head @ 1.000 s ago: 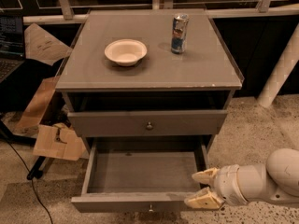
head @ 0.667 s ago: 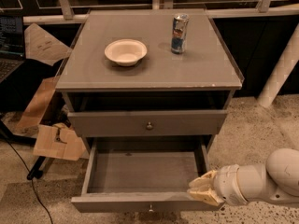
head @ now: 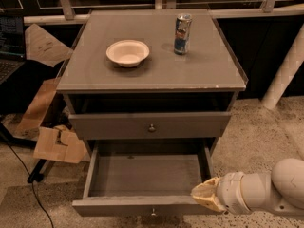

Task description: Close middle drawer

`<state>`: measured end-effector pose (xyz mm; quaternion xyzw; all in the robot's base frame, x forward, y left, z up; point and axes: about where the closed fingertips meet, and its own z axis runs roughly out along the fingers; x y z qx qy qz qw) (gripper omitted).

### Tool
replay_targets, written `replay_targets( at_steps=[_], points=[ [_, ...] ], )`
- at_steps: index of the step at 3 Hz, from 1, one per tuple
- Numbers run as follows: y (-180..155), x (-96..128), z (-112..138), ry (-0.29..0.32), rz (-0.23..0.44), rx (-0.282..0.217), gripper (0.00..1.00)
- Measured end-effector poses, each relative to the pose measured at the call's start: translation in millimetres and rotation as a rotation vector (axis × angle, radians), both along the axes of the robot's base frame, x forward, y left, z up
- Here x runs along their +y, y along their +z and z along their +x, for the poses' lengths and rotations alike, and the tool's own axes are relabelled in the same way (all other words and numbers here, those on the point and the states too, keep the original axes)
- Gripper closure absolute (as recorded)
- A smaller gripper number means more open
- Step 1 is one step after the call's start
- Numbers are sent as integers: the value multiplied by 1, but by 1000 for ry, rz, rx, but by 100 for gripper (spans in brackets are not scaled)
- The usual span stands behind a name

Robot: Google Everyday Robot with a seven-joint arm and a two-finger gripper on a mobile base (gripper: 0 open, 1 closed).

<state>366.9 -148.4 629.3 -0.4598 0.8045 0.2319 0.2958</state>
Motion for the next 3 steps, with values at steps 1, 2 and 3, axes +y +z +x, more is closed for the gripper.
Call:
replay_targets(
  at_steps=[1, 2, 3],
  points=[
    [-32, -13, -5, -77, 7, -25, 100],
    [-73, -31, -4, -151, 23, -2, 100],
    [-117, -47, -3, -193, 47, 37, 100]
  ],
)
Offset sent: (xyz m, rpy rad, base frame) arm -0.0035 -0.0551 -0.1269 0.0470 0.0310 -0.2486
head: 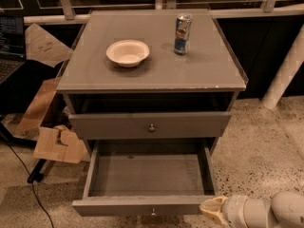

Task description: Close middle drawer

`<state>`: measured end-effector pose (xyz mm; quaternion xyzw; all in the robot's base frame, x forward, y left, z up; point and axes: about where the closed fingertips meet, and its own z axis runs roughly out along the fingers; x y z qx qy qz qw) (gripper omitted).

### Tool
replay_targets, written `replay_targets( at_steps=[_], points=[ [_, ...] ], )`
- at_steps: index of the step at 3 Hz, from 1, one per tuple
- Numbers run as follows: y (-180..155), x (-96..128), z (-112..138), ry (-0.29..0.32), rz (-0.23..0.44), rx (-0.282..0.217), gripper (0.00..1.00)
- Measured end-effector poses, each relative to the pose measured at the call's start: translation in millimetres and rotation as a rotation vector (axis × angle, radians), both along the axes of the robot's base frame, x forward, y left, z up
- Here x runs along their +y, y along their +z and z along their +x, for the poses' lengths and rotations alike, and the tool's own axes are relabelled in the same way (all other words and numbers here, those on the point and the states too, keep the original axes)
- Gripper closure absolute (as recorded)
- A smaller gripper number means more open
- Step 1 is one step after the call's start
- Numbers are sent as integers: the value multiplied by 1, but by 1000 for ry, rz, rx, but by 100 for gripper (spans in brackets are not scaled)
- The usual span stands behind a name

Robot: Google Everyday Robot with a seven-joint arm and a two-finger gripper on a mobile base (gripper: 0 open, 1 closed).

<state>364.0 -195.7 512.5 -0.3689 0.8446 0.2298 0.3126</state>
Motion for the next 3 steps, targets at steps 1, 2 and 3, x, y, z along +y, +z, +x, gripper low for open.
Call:
replay_targets(
  at_steps=[1, 2, 3],
  points=[
    [-41, -11, 0, -6, 25, 49, 100],
    [-71, -16, 1, -7, 43, 93, 100],
    [-93, -19, 2, -7, 56, 128, 100]
  ],
)
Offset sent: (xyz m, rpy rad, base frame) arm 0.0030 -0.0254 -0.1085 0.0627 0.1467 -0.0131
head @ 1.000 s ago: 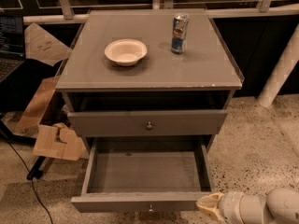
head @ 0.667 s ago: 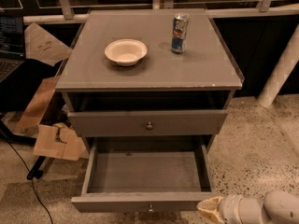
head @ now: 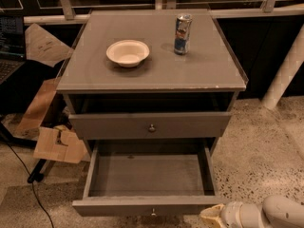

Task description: Close middle drawer

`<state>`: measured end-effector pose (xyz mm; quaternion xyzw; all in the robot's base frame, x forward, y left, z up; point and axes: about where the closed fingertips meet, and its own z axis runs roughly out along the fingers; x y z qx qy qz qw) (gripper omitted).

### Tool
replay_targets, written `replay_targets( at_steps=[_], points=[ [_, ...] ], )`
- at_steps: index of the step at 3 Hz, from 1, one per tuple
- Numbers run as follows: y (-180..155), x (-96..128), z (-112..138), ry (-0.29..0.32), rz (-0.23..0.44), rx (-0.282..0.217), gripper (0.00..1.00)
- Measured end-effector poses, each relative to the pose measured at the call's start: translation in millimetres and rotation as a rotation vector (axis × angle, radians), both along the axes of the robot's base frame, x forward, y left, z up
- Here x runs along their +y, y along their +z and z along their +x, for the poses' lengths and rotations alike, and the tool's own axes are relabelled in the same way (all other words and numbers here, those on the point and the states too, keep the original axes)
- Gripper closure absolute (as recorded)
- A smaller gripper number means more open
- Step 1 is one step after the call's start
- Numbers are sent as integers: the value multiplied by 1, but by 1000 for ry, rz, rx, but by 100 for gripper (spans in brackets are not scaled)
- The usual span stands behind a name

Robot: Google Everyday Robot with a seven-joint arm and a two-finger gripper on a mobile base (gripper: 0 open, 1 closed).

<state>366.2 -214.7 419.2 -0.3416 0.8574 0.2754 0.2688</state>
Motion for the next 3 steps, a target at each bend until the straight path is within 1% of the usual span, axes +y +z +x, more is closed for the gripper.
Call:
replay_targets(
  at_steps=[1, 2, 3],
  points=[
    [-12, -3, 6, 11, -10, 21, 100],
    [-22, -8, 15, 17, -34, 45, 100],
    [-25, -6, 28, 24, -41, 43, 100]
  ],
)
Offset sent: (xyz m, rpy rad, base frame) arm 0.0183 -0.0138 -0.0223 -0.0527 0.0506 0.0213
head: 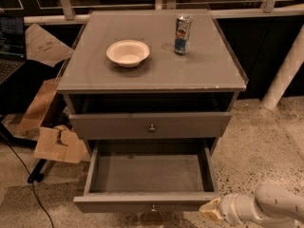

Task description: Close middle drawer

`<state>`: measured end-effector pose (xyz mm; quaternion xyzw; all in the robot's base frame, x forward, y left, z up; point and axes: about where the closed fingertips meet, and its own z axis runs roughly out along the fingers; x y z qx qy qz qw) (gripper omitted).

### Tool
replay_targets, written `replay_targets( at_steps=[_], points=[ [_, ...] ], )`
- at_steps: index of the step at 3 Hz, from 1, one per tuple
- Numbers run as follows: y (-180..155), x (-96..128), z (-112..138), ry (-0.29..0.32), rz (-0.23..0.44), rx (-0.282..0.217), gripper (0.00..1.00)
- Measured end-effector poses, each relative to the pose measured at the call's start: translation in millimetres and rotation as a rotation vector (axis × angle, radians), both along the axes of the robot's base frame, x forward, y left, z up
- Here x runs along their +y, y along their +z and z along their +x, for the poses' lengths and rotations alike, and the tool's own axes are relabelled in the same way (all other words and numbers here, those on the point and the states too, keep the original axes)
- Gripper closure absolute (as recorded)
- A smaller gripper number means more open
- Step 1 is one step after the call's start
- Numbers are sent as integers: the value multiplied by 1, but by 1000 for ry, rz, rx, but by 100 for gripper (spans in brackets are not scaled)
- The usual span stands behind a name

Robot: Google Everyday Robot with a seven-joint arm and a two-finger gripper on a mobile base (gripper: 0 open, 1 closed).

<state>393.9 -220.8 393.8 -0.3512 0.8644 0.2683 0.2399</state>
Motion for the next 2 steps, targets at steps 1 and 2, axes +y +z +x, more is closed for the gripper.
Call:
replay_targets(
  at_steps=[1, 2],
  points=[
    [-1, -1, 5, 11, -3, 9, 100],
    [-2, -3, 20, 31, -19, 18, 100]
  ],
)
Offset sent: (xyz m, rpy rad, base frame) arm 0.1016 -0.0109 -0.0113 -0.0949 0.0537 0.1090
